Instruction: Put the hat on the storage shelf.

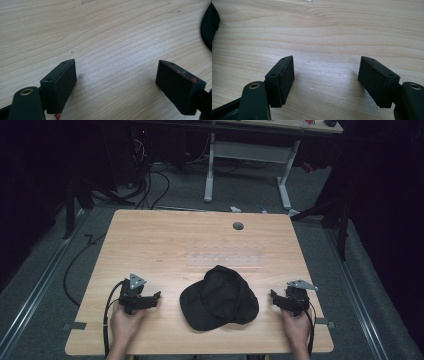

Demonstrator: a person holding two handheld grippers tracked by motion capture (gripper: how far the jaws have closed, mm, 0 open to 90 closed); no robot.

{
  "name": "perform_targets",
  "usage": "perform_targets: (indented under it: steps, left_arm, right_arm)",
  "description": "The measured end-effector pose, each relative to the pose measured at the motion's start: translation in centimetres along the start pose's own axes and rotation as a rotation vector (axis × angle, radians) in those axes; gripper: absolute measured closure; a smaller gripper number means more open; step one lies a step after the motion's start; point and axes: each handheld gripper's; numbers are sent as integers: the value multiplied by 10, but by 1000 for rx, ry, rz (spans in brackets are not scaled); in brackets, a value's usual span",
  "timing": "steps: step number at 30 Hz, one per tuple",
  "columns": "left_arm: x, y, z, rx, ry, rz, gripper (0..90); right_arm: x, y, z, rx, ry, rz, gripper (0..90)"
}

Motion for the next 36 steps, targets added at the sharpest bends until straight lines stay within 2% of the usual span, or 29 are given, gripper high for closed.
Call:
perform_targets:
  steps: [25, 31, 33, 36]
  left_arm:
    - [0, 0, 0, -5, 3, 0, 179]
    - [0, 0, 0, -5, 3, 0, 179]
    - [0, 0, 0, -6, 3, 0, 179]
    - [0, 0, 0, -5, 3, 0, 179]
  right_arm:
    - [0, 0, 0, -2, 5, 0, 286]
    - [-2, 0, -2, 26, -8, 2, 333]
    - [-5, -1, -2, 53, 13, 18, 352]
    - [-11, -2, -5, 58, 14, 45, 370]
Point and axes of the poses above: each handheld gripper's, and its own axes: x roughly forward along the jaws, y roughly out of its top, z roughly to its right, and after that the axes turned 14 degrees about y, right-handed
